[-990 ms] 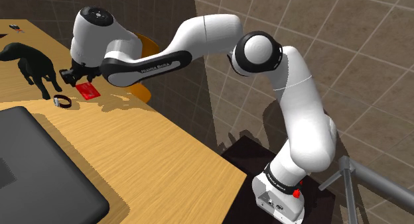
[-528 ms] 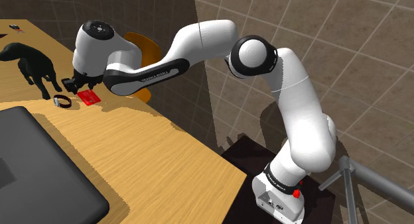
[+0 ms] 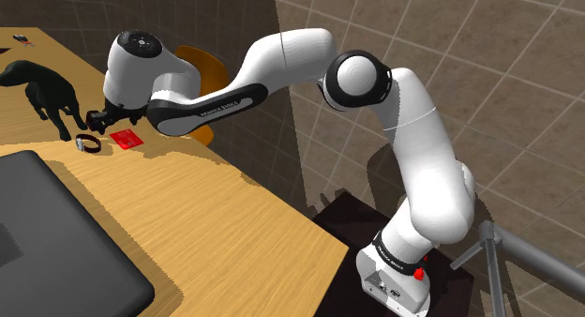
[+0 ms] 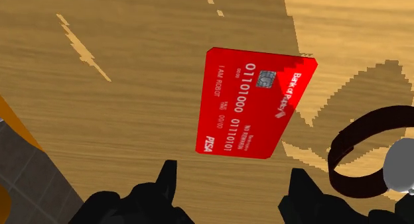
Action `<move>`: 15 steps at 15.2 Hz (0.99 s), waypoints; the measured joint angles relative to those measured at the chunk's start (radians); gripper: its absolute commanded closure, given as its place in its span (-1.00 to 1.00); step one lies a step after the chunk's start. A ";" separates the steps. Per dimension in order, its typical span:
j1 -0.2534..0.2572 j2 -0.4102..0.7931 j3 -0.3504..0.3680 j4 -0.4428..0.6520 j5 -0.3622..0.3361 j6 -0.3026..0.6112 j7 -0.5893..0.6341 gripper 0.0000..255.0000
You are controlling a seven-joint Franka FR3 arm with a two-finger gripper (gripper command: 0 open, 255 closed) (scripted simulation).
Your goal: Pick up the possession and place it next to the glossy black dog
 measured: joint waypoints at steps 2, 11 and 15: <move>0.000 0.000 0.000 0.000 0.000 0.000 0.000 -1.00; -0.053 -0.132 0.043 -0.132 0.031 -0.012 0.018 -1.00; -0.054 -0.135 0.044 -0.135 0.032 -0.013 0.018 -1.00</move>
